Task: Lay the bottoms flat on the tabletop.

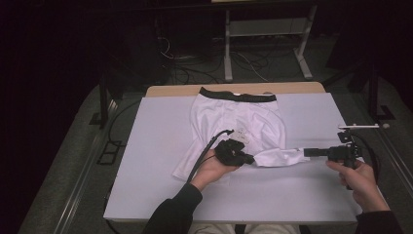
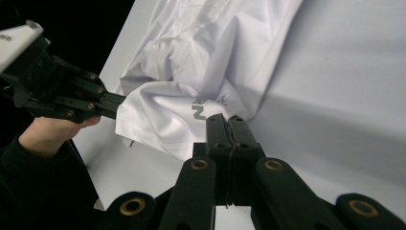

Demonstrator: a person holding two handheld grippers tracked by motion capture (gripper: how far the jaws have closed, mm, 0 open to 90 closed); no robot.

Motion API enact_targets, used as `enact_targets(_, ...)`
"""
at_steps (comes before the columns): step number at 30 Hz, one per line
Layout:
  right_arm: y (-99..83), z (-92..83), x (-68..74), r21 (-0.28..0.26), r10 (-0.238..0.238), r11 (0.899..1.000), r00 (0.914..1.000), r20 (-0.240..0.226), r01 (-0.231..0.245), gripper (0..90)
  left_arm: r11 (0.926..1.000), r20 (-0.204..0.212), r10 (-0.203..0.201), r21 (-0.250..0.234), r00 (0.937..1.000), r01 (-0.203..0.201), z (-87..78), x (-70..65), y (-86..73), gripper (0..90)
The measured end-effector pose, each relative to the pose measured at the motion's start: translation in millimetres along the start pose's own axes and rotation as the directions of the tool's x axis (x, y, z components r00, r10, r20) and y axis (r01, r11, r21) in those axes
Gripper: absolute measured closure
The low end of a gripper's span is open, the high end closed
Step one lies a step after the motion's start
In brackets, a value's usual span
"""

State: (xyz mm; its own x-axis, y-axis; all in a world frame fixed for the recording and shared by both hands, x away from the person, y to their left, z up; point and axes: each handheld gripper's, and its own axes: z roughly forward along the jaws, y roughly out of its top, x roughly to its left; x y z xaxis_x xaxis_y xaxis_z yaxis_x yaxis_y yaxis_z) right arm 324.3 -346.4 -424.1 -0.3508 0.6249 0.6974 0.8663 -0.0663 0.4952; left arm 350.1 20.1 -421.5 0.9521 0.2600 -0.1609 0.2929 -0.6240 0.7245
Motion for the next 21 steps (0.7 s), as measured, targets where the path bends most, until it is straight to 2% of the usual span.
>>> enact_targets(4,-4.1,-11.6,-7.8,-0.021,0.016,1.000,0.9995,0.029,-0.016,88.2,0.9996,0.041,-0.004,0.029,0.9991,0.003,9.7,-0.3,0.4,88.9)
enact_targets(6,-5.6,-14.2,-11.4,-0.017,0.019,1.000,0.9981,0.058,-0.018,88.2,0.9987,0.068,-0.005,0.051,0.9976,0.001,15.2,0.0,1.4,88.9)
enact_targets(10,-6.4,-10.0,-15.8,0.006,0.017,1.000,0.9927,0.119,-0.018,88.2,0.9941,0.114,-0.021,0.108,0.9932,0.008,25.5,4.4,4.7,88.9)
enact_targets(14,-4.1,-4.3,-20.8,0.012,0.013,1.000,0.9876,0.157,-0.015,88.3,0.9884,0.153,-0.060,0.147,0.9864,0.037,31.8,18.4,9.9,88.7)
enact_targets(18,-2.2,-1.8,-26.0,0.014,0.008,1.000,0.9821,0.188,-0.011,88.2,0.9855,0.156,-0.089,0.157,0.9837,0.065,35.3,32.0,18.2,88.5)
enact_targets(21,-0.9,-3.0,-31.1,0.003,0.017,1.000,0.9786,0.205,-0.018,88.2,0.9819,0.142,-0.097,0.176,0.9852,0.071,39.7,37.9,23.1,87.2)
